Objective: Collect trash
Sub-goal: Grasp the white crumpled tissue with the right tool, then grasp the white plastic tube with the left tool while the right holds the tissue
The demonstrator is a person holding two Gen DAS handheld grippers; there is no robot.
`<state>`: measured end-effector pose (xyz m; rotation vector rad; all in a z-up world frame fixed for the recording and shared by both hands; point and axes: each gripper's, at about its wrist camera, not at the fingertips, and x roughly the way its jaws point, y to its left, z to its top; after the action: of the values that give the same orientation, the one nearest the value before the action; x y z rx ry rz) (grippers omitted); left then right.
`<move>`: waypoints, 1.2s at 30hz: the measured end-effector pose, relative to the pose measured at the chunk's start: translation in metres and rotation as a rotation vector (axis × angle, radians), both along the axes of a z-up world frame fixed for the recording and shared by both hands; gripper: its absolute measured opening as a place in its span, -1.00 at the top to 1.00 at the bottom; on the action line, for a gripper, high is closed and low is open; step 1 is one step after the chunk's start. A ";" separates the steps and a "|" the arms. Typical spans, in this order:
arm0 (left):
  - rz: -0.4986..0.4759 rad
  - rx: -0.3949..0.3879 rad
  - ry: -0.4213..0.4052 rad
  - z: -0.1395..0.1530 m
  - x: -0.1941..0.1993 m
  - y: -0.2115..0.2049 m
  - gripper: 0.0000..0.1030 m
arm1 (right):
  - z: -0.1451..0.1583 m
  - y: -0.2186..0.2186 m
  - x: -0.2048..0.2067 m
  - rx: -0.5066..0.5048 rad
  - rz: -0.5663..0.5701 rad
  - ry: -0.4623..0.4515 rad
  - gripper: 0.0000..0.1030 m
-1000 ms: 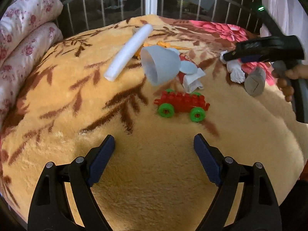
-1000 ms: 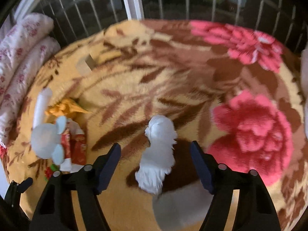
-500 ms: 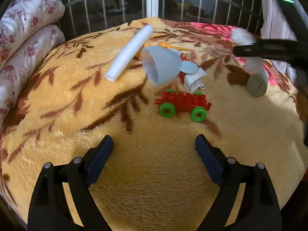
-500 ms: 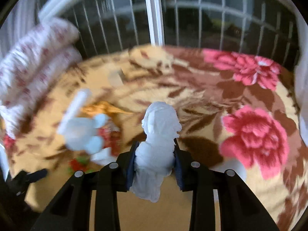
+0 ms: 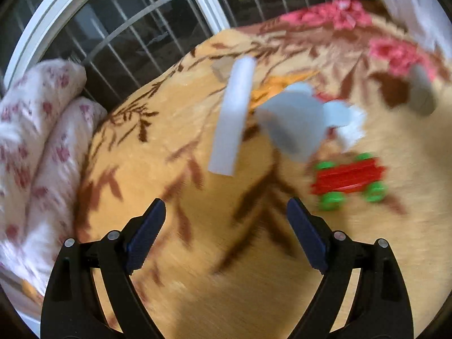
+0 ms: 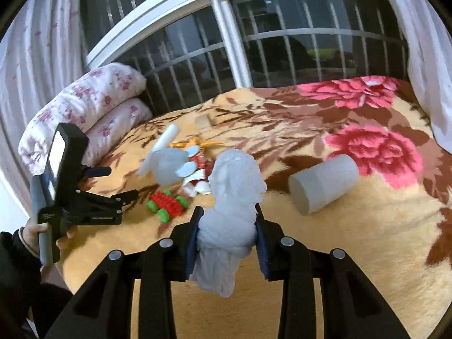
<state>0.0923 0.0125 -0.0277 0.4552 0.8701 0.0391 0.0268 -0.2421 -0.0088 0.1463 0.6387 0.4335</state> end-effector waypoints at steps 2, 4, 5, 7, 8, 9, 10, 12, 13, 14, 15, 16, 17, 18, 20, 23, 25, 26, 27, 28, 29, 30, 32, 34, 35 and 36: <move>-0.007 0.006 0.008 -0.003 0.017 0.004 -0.66 | -0.002 -0.004 0.006 0.024 -0.006 0.018 0.33; -0.014 -0.017 0.005 -0.002 0.030 0.006 -0.66 | -0.003 -0.007 0.011 0.032 -0.028 0.027 0.33; -0.014 -0.026 0.001 -0.002 0.039 0.006 -0.66 | -0.004 -0.006 0.014 0.031 -0.030 0.031 0.33; -0.006 -0.029 -0.008 -0.004 0.049 0.005 -0.66 | -0.006 -0.004 0.018 0.021 -0.038 0.027 0.33; 0.003 -0.026 -0.017 -0.005 0.056 0.005 -0.66 | -0.006 -0.002 0.019 0.012 -0.035 0.025 0.33; 0.008 -0.033 -0.025 -0.005 0.064 0.004 -0.63 | -0.007 0.000 0.020 0.006 -0.034 0.023 0.33; 0.007 -0.044 -0.028 -0.005 0.068 0.004 -0.50 | -0.007 0.001 0.020 0.003 -0.033 0.021 0.33; -0.027 -0.094 -0.011 -0.005 0.074 0.003 0.05 | -0.009 0.002 0.022 0.000 -0.032 0.026 0.33; -0.034 -0.102 -0.004 -0.004 0.074 0.001 0.59 | -0.009 0.002 0.023 0.003 -0.033 0.030 0.33; -0.026 -0.091 -0.005 -0.004 0.074 -0.001 0.61 | -0.010 0.001 0.024 0.006 -0.035 0.033 0.33; -0.012 -0.057 -0.022 -0.005 0.073 -0.003 0.61 | -0.011 0.000 0.025 0.009 -0.039 0.038 0.33; -0.009 -0.048 -0.028 -0.005 0.072 -0.002 0.64 | -0.011 0.000 0.025 0.011 -0.042 0.041 0.33; -0.004 -0.054 -0.029 -0.004 0.070 -0.001 0.65 | -0.011 -0.001 0.026 0.013 -0.043 0.043 0.33; 0.005 -0.075 -0.033 -0.001 0.065 0.002 0.66 | -0.011 -0.002 0.025 0.014 -0.046 0.040 0.33; 0.025 -0.130 -0.050 0.009 0.051 0.009 0.67 | -0.010 -0.002 0.023 0.009 -0.045 0.035 0.33; 0.035 -0.188 -0.072 0.027 0.023 0.012 0.67 | -0.010 -0.001 0.021 0.003 -0.046 0.032 0.33; 0.030 -0.196 -0.088 0.037 0.003 0.008 0.67 | -0.009 -0.001 0.017 0.000 -0.042 0.030 0.33; 0.027 -0.195 -0.096 0.041 -0.008 0.005 0.67 | -0.009 -0.001 0.015 0.001 -0.039 0.027 0.33; 0.024 -0.204 -0.105 0.047 -0.023 0.001 0.67 | -0.008 -0.002 0.012 0.004 -0.036 0.025 0.33; 0.020 -0.222 -0.109 0.051 -0.034 -0.002 0.67 | -0.008 -0.001 0.009 0.006 -0.033 0.021 0.33; 0.016 -0.246 -0.117 0.056 -0.051 -0.007 0.67 | -0.007 -0.001 0.007 0.007 -0.031 0.017 0.33; 0.014 -0.256 -0.122 0.059 -0.060 -0.010 0.67 | -0.006 -0.001 0.003 0.007 -0.029 0.008 0.33; 0.017 -0.274 -0.132 0.063 -0.079 -0.017 0.67 | -0.005 -0.001 -0.004 0.005 -0.021 -0.010 0.33; 0.024 -0.317 -0.134 0.065 -0.099 -0.024 0.67 | -0.003 0.001 -0.014 -0.006 -0.015 -0.036 0.33; 0.030 -0.326 -0.135 0.065 -0.107 -0.027 0.67 | -0.003 0.001 -0.021 -0.015 -0.012 -0.055 0.33; 0.042 -0.324 -0.137 0.065 -0.118 -0.032 0.67 | -0.002 0.001 -0.027 -0.018 -0.009 -0.066 0.33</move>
<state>-0.0253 -0.0192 0.0370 0.1286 0.7344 -0.0318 0.0000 -0.2416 -0.0112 0.1178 0.5770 0.4219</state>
